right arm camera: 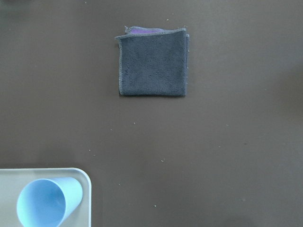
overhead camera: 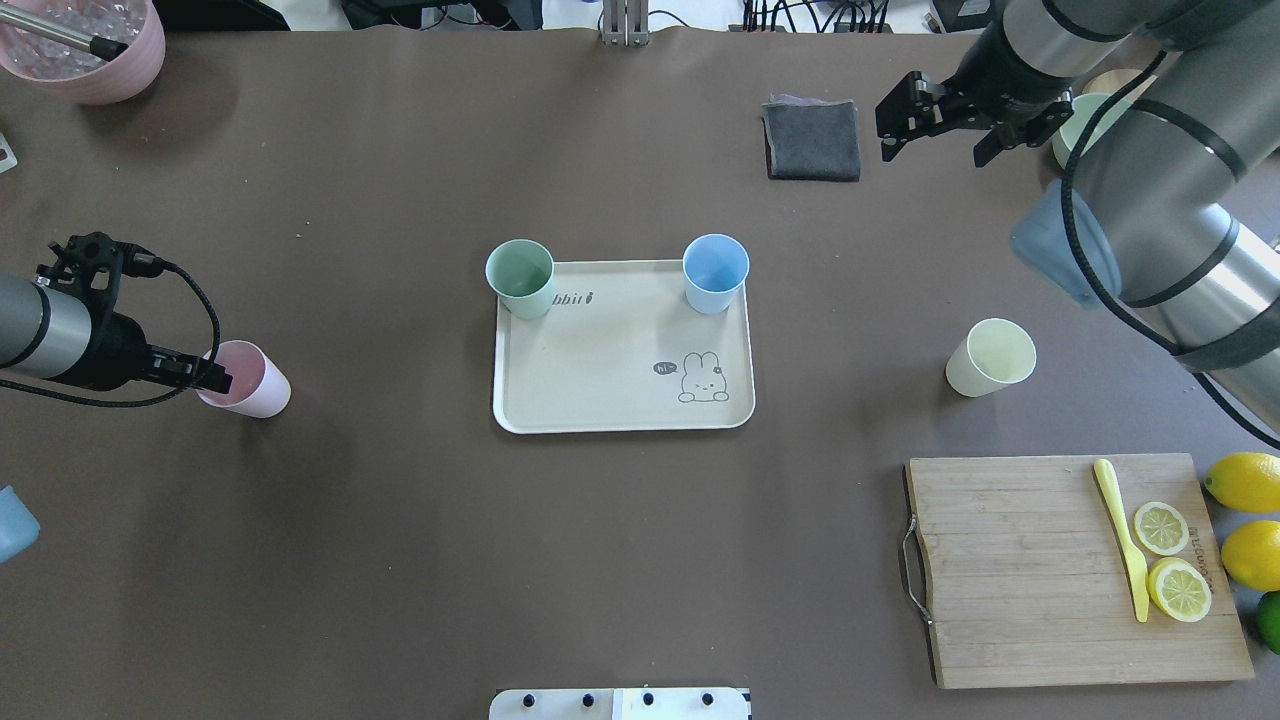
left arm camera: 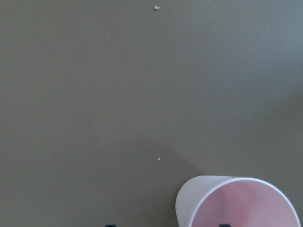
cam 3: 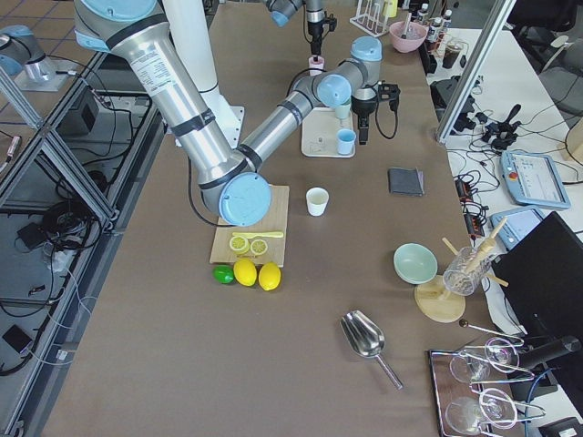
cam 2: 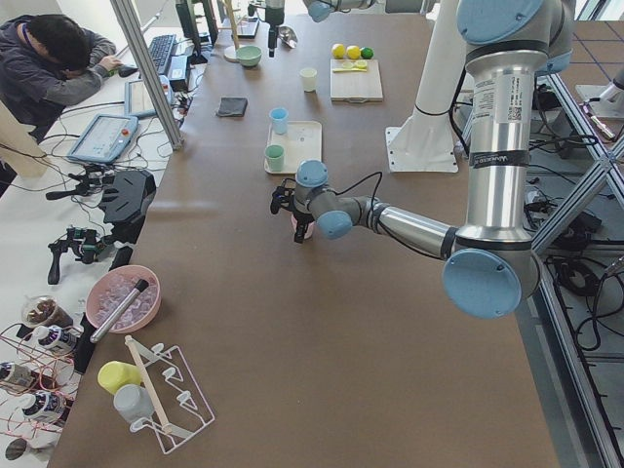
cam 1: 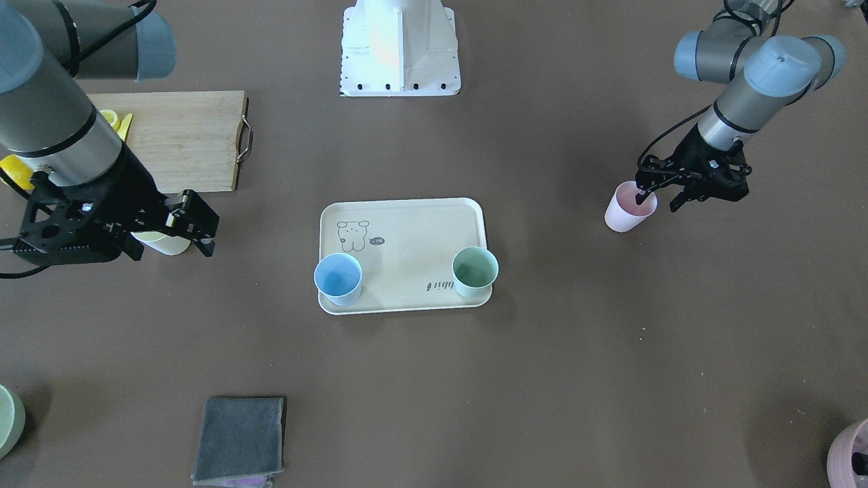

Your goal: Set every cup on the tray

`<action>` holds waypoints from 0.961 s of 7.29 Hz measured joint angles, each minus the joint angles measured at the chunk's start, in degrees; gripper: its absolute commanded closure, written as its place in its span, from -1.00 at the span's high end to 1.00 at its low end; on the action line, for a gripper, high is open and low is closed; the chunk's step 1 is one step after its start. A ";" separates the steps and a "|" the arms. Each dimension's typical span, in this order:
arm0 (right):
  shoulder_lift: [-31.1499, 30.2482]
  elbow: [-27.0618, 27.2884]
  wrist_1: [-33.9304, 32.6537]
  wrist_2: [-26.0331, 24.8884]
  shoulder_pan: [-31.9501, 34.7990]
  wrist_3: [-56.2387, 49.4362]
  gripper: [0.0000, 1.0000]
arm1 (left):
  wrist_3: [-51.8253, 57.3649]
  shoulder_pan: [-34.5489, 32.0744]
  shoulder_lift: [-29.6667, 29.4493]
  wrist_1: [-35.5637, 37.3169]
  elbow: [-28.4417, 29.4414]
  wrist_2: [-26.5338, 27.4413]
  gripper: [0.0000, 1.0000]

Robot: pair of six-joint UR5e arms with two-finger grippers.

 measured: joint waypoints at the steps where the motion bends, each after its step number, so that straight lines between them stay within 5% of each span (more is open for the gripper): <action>1: -2.18 0.92 -0.03 0.69 1.30 -2.80 1.00 | -0.30 0.55 -0.25 -0.03 -0.19 0.10 -1.00; 4: -10.54 2.71 0.30 1.39 3.66 -10.26 0.99 | -0.56 0.79 -3.69 1.81 -3.06 -0.48 -1.00; 7: -19.93 3.06 7.41 0.87 3.92 -11.83 0.99 | -4.29 1.54 -17.36 15.96 -3.61 -0.26 -1.00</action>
